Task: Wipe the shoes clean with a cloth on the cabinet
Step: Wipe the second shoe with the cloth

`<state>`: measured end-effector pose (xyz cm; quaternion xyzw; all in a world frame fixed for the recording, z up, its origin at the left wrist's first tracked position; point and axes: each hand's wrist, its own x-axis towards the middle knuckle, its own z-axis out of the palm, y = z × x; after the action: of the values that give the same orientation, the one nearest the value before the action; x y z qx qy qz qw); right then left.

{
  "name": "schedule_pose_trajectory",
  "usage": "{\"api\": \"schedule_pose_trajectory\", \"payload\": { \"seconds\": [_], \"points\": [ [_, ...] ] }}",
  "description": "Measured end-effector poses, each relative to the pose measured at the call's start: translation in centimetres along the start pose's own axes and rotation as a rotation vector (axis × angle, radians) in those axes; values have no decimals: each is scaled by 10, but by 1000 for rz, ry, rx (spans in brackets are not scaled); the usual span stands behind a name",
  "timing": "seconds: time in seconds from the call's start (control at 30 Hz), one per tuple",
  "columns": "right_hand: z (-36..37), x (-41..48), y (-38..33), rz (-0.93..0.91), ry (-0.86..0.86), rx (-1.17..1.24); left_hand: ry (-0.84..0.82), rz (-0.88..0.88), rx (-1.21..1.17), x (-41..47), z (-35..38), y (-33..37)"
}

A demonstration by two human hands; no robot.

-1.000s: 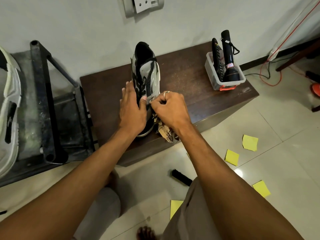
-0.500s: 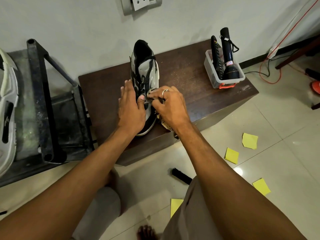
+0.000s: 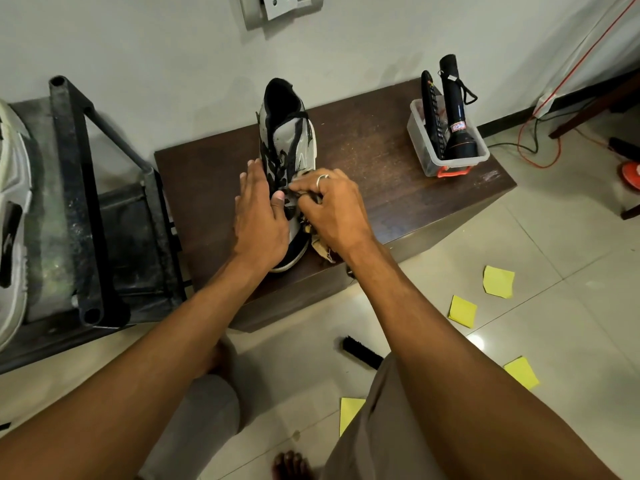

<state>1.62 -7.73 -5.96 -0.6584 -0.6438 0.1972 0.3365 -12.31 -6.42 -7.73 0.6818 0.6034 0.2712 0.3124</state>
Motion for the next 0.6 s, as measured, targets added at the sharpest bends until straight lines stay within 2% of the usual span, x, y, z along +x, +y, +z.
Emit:
{"api": "schedule_pose_trajectory", "payload": {
  "seconds": [0.07, 0.33, 0.43, 0.6],
  "points": [
    [-2, -2, -2, -12, -22, 67, 0, 2, 0, 0, 0, 0],
    [-5, 0, 3, 145, 92, 226, 7, 12, -3, 0, 1, -1],
    [-7, 1, 4, 170, 81, 172, 10, 12, -3, 1, 1, -1],
    [-6, 0, -2, 62, -17, 87, 15, 10, -1, 0, 2, -1]
  ]
}}
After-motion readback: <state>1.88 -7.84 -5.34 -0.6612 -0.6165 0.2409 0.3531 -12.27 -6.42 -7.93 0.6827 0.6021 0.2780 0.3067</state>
